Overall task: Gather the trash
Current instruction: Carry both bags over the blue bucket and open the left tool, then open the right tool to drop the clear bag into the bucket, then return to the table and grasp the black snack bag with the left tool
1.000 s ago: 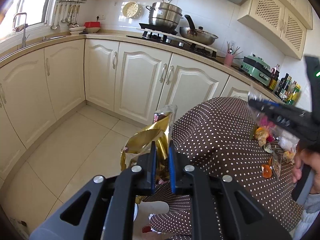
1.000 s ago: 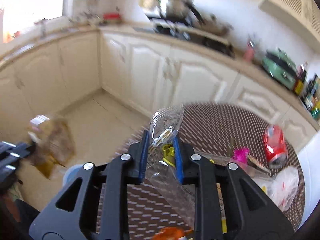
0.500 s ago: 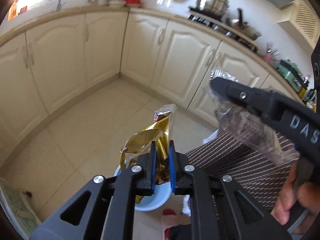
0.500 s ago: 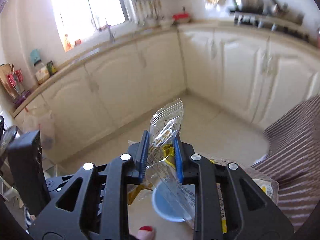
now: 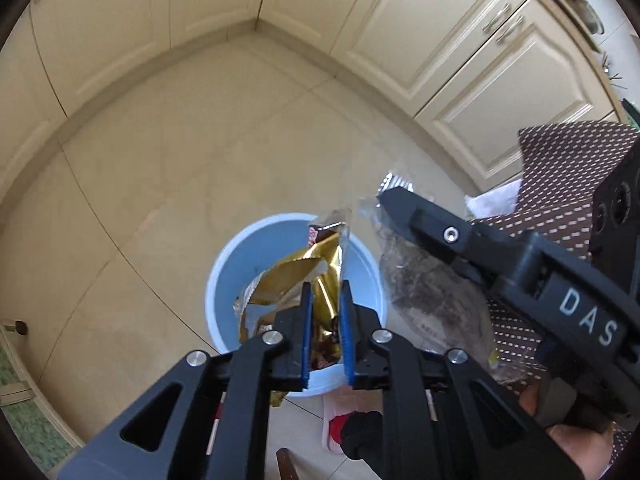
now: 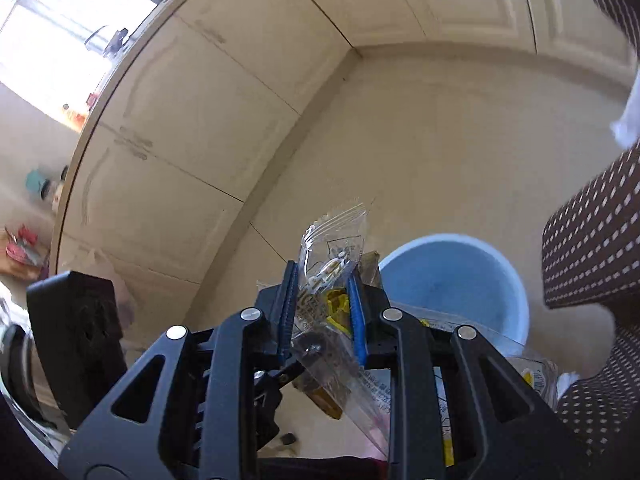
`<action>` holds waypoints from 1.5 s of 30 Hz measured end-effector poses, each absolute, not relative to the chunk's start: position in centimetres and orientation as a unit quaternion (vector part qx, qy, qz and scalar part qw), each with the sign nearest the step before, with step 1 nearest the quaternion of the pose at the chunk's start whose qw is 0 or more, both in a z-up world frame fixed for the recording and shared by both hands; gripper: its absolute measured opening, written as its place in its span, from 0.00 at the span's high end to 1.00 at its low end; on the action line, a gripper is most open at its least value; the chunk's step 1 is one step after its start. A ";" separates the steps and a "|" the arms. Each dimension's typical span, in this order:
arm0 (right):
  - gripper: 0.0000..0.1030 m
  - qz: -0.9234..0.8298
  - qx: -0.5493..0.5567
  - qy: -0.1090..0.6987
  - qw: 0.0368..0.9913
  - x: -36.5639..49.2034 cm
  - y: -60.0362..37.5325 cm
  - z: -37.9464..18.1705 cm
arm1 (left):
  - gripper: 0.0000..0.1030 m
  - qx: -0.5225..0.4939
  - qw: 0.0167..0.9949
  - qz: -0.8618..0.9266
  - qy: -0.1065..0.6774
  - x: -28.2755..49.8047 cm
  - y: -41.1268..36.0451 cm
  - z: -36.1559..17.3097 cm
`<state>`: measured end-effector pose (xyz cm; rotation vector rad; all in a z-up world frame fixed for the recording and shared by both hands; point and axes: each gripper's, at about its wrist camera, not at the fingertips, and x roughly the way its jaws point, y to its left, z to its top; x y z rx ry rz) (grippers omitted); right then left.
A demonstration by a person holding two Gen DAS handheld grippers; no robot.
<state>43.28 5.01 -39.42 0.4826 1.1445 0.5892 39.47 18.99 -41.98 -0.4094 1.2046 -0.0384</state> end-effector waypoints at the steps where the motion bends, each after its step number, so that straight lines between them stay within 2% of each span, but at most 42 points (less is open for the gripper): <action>1: 0.77 0.266 0.238 0.537 0.765 43.7 4.6 -40.9 | 0.78 -0.195 0.800 -0.020 0.566 39.8 18.9 -42.6; 3: 0.76 0.254 0.247 0.544 0.761 44.0 4.4 -42.4 | 0.71 -0.206 0.792 -0.016 0.574 40.6 18.8 -44.1; 5: 0.76 0.245 0.258 0.551 0.755 44.3 4.0 -43.8 | 0.56 -0.215 0.786 -0.008 0.579 40.9 19.1 -45.3; 8: 0.76 0.241 0.286 0.560 0.739 44.7 4.1 -45.7 | 0.49 -0.222 0.776 0.008 0.591 41.0 20.2 -46.6; 10: 0.72 0.241 0.289 0.562 0.737 44.8 4.1 -46.3 | 0.46 -0.225 0.771 0.017 0.595 41.0 20.5 -47.1; 19: 0.56 0.257 0.286 0.569 0.727 45.1 5.1 -47.6 | 0.45 -0.191 0.777 0.061 0.596 40.4 21.9 -47.0; 28: 0.46 0.241 0.244 0.571 0.746 45.0 5.2 -47.0 | 0.43 -0.191 0.781 0.065 0.591 40.5 22.0 -46.0; 38: 0.44 0.220 0.166 0.550 0.789 43.4 4.1 -42.6 | 0.42 -0.173 0.801 0.065 0.569 39.4 21.8 -43.3; 45: 0.41 0.171 0.064 0.505 0.844 40.4 3.2 -36.1 | 0.42 -0.144 0.837 0.073 0.523 36.1 20.4 -37.1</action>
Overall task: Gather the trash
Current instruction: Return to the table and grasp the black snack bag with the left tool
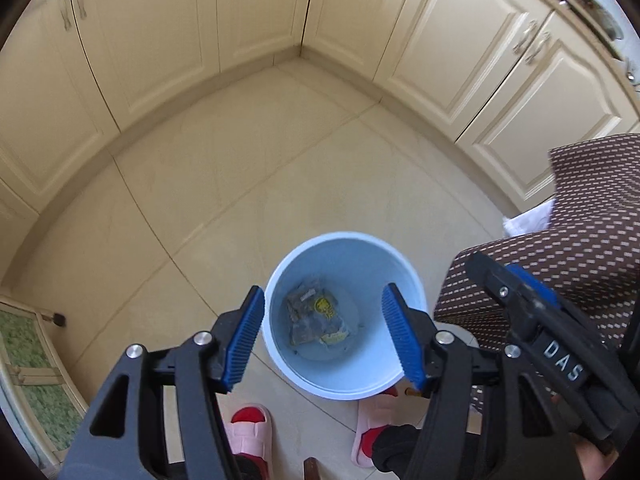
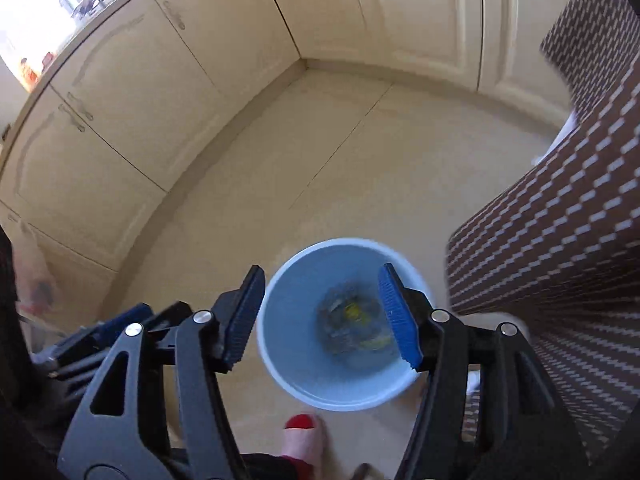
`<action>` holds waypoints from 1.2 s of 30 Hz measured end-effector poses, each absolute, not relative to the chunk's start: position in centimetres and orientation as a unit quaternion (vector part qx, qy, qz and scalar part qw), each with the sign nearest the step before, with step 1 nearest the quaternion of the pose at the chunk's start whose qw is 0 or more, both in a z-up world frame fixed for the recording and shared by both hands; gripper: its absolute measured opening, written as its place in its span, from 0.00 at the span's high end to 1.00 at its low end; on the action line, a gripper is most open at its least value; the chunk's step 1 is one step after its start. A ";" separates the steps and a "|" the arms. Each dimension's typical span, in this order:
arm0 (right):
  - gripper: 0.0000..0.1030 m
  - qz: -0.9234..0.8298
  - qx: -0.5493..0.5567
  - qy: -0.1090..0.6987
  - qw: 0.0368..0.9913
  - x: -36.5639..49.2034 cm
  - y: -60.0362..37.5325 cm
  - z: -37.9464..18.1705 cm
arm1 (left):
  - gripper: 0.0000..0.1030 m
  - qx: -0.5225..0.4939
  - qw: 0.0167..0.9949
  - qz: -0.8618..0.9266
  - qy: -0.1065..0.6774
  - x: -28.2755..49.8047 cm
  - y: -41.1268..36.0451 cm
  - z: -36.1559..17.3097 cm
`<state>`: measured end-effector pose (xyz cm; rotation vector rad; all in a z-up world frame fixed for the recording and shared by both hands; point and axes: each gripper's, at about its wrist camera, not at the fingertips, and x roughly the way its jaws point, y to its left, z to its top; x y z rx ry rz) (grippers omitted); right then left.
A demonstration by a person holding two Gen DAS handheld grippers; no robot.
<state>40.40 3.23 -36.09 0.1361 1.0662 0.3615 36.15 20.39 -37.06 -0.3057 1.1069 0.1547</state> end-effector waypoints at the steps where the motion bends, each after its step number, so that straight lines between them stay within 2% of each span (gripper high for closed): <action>1: 0.41 0.167 0.048 0.490 0.854 39.6 3.0 -34.3 | 0.42 -0.139 0.843 0.072 0.514 35.7 20.1 -35.9; 9: 0.29 0.128 0.011 0.360 0.924 32.7 -1.8 -21.4 | 0.41 -0.099 0.903 0.039 0.416 30.6 15.6 -23.8; 14: 0.27 0.096 0.019 0.293 0.951 28.0 -7.5 -14.2 | 0.37 -0.077 0.931 -0.014 0.358 27.5 10.2 -16.8; 18: 0.25 0.058 0.022 0.256 0.965 23.5 -13.0 -10.6 | 0.36 -0.041 0.941 -0.077 0.327 25.5 4.0 -12.9; 23: 0.25 -0.001 0.036 0.232 0.972 18.2 -20.9 -8.0 | 0.36 0.000 0.937 -0.162 0.309 24.2 -3.6 -10.3; 28: 0.25 -0.087 0.050 0.242 0.965 16.0 -29.0 -8.0 | 0.36 0.057 0.919 -0.247 0.302 23.5 -12.5 -8.8; 36: 0.22 -0.153 0.130 0.267 0.943 15.1 -38.6 -9.9 | 0.36 0.182 0.880 -0.296 0.323 24.9 -22.8 -10.8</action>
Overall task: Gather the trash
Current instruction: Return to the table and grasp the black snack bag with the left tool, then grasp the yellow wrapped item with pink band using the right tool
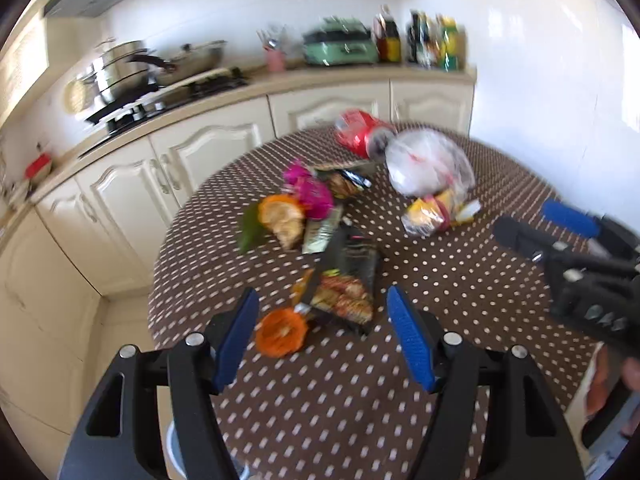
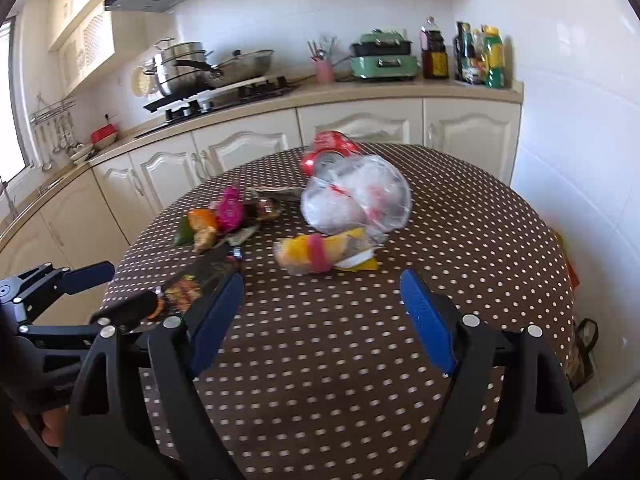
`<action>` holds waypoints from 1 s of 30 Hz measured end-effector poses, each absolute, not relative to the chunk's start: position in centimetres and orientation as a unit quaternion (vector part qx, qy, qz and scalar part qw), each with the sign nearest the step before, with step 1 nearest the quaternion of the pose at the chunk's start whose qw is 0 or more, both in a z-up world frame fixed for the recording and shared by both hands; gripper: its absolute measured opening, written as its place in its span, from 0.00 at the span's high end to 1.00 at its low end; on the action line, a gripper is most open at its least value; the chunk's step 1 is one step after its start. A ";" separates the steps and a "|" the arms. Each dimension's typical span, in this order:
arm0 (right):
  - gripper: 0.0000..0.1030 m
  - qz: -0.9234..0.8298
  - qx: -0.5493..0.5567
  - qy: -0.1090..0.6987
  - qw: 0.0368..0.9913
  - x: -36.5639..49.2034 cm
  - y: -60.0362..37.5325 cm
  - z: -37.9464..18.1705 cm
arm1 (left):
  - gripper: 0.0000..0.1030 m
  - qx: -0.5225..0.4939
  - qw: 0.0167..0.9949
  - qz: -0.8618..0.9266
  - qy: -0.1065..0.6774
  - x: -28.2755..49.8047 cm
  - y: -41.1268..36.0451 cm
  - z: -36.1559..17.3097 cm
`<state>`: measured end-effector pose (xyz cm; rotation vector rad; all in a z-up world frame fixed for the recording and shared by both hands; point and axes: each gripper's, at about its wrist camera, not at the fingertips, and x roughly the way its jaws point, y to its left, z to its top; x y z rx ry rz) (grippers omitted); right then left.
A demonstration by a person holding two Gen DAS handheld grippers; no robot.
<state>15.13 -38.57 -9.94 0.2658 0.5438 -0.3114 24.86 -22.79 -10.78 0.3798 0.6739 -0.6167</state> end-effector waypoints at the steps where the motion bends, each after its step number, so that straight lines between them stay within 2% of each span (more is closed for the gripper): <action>1: 0.22 -0.153 0.136 0.269 0.941 15.3 -39.0 -10.0 | 0.36 0.193 0.877 -0.295 0.327 25.2 -23.6 -11.1; 10: 0.20 -0.141 0.153 0.317 0.925 18.3 -41.9 -12.1 | 0.37 0.247 0.851 -0.285 0.365 28.9 -28.1 -13.5; 12: 0.20 -0.142 0.151 0.330 0.921 19.0 -42.2 -12.3 | 0.54 0.256 0.844 -0.287 0.374 29.3 -28.7 -14.0; 13: 0.20 -0.139 0.151 0.334 0.920 19.3 -42.2 -12.4 | 0.56 0.254 0.844 -0.286 0.377 29.4 -29.0 -14.1; 17: 0.20 -0.122 0.136 0.343 0.922 20.0 -41.9 -12.2 | 0.77 0.224 0.845 -0.303 0.379 29.4 -28.4 -13.7; 24: 0.20 -0.120 0.073 0.348 0.927 22.1 -40.0 -11.2 | 0.80 0.147 0.865 -0.313 0.364 29.5 -25.4 -11.0; 30: 0.21 -0.111 0.036 0.392 0.912 25.8 -38.8 -12.4 | 0.81 0.097 0.872 -0.314 0.364 29.5 -22.7 -10.0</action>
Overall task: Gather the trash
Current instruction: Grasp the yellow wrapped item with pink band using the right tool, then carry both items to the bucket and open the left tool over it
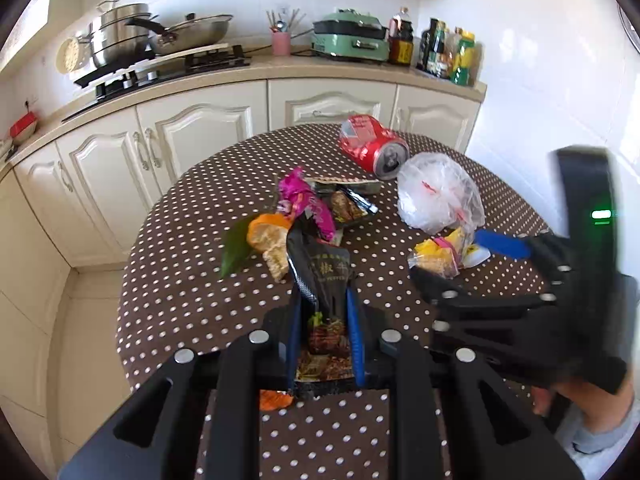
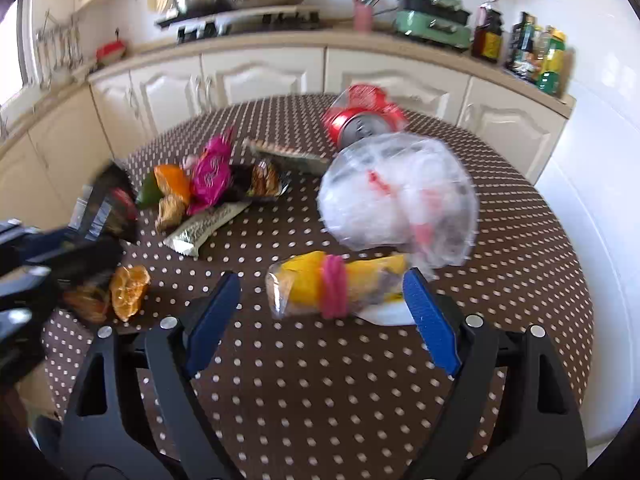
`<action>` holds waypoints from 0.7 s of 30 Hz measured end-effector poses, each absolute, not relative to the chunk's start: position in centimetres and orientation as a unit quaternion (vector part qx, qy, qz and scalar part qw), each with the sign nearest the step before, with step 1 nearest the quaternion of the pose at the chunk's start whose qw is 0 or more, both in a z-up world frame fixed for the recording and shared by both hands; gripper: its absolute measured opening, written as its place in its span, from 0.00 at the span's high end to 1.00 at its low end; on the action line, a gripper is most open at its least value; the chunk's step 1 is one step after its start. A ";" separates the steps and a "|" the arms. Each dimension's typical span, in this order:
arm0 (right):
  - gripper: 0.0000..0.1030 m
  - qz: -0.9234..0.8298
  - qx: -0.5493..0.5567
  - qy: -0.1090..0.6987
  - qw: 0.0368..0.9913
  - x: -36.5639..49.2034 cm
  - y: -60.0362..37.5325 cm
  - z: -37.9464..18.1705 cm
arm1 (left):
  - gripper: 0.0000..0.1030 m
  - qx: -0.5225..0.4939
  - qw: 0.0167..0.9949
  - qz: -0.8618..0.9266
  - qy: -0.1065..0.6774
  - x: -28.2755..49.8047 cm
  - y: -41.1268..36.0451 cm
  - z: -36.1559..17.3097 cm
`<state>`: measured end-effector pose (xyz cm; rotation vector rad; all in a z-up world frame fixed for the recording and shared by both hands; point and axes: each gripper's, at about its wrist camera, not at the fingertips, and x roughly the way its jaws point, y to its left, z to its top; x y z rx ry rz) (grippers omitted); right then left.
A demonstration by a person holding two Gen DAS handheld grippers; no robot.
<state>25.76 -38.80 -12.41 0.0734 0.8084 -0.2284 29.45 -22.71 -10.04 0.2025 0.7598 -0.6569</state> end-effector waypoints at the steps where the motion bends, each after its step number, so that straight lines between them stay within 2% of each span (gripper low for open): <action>1: 0.37 -0.106 0.039 0.397 0.911 26.1 -38.9 -12.8 | 0.81 0.092 0.873 -0.312 0.363 29.4 -22.2 -10.0; 2: 0.42 -0.100 0.052 0.409 0.906 26.5 -39.3 -13.3 | 0.81 0.088 0.874 -0.311 0.363 29.3 -21.8 -9.9; 5: 0.48 -0.093 0.077 0.397 0.910 25.9 -40.2 -13.0 | 0.81 0.070 0.877 -0.309 0.363 29.3 -20.5 -9.7; 6: 0.54 -0.091 0.077 0.393 0.912 25.7 -40.2 -12.9 | 0.81 0.064 0.878 -0.306 0.362 29.1 -20.0 -9.7; 14: 0.57 -0.067 0.072 0.321 0.942 21.5 -36.1 -9.0 | 0.81 0.020 0.886 -0.297 0.355 28.0 -14.7 -9.4; 21: 0.57 0.043 0.056 0.276 0.959 20.7 -27.0 -5.4 | 0.81 -0.026 0.902 -0.260 0.345 27.1 -6.8 -9.1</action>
